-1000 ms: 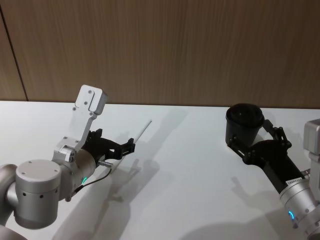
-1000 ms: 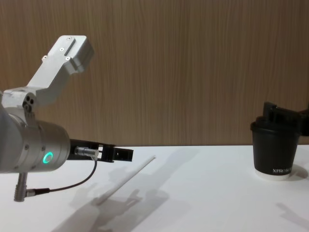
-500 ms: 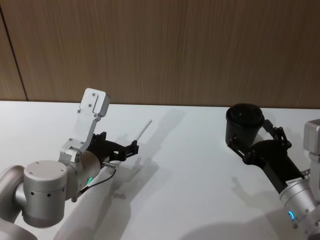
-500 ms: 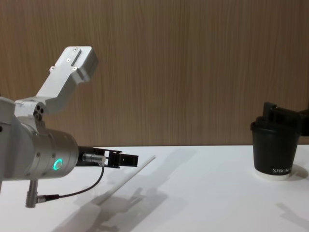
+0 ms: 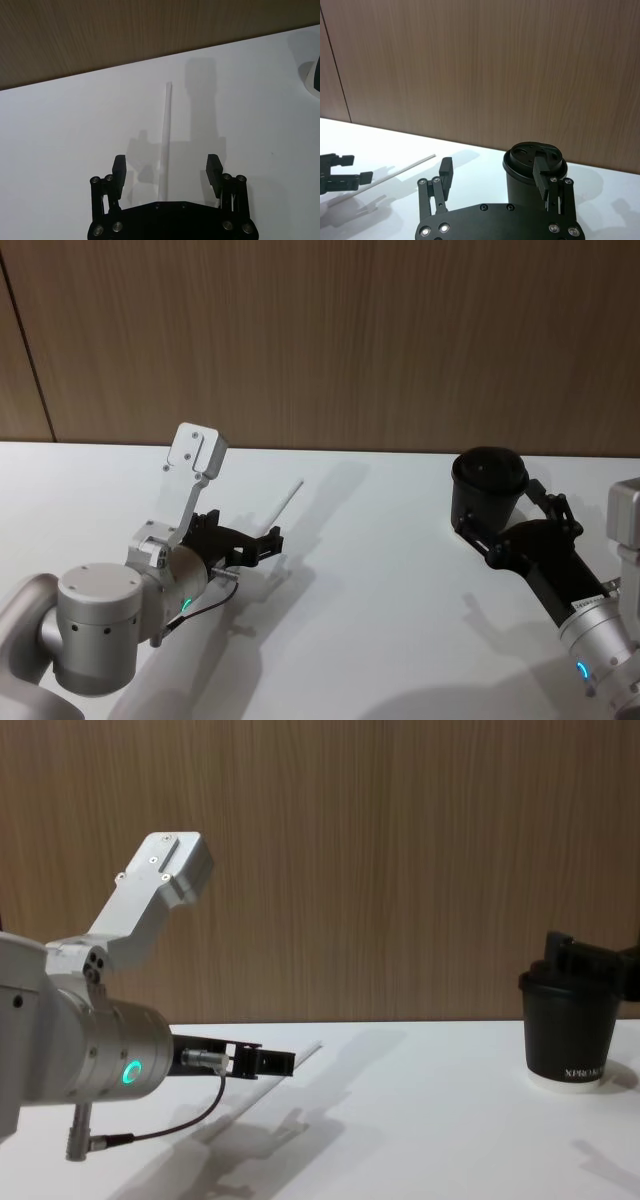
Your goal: Pick up the straw with one hand, pass it to the other hand, and insert it into the cup.
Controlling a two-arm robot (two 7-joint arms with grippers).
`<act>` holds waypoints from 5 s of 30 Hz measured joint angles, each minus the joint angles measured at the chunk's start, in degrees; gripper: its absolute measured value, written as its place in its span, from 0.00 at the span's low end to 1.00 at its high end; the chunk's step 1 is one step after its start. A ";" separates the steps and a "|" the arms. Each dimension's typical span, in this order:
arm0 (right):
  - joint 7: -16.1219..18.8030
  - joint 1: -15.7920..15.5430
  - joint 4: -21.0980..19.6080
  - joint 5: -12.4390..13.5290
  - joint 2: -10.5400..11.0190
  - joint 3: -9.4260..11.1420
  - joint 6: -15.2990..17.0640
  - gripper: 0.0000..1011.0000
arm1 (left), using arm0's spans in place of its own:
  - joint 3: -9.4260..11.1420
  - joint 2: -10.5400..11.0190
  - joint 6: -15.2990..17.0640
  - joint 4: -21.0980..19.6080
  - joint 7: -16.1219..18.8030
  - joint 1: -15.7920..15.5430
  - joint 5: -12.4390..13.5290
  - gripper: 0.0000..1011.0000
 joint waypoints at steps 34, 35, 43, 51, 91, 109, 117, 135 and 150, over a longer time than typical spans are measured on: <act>0.00 0.00 0.00 0.00 0.00 0.00 0.00 0.99 | -0.24 -1.56 0.92 0.76 0.51 0.69 2.04 0.99; 0.00 0.00 0.00 0.00 0.00 0.00 0.00 0.99 | -0.23 -1.57 0.87 0.76 0.53 0.72 2.10 0.99; 0.00 0.00 0.00 0.00 0.00 0.00 0.00 0.99 | -0.35 -1.83 0.35 0.81 0.60 1.03 2.54 0.99; 0.00 0.00 0.00 0.00 0.00 0.00 0.00 0.99 | -0.82 -2.30 0.07 1.15 0.60 1.49 2.68 0.99; 0.00 0.00 0.00 0.00 0.00 0.00 0.00 0.99 | -2.80 -4.37 0.34 3.23 -0.55 1.73 2.90 0.99; 0.00 0.00 0.00 0.00 0.00 0.00 0.00 0.99 | -3.00 -4.59 0.48 3.43 -0.81 1.65 3.07 0.53; 0.00 0.00 0.00 0.00 0.00 0.00 0.00 0.99 | -3.03 -4.63 0.54 3.47 -0.88 1.65 3.09 0.28; 0.00 0.00 0.00 0.00 0.00 0.00 0.00 0.99 | -3.05 -4.67 0.54 3.47 -0.88 1.65 3.09 0.00; 0.00 0.00 0.00 0.00 0.00 0.00 0.00 0.99 | -3.04 -4.67 0.51 3.47 -0.88 1.65 3.09 0.00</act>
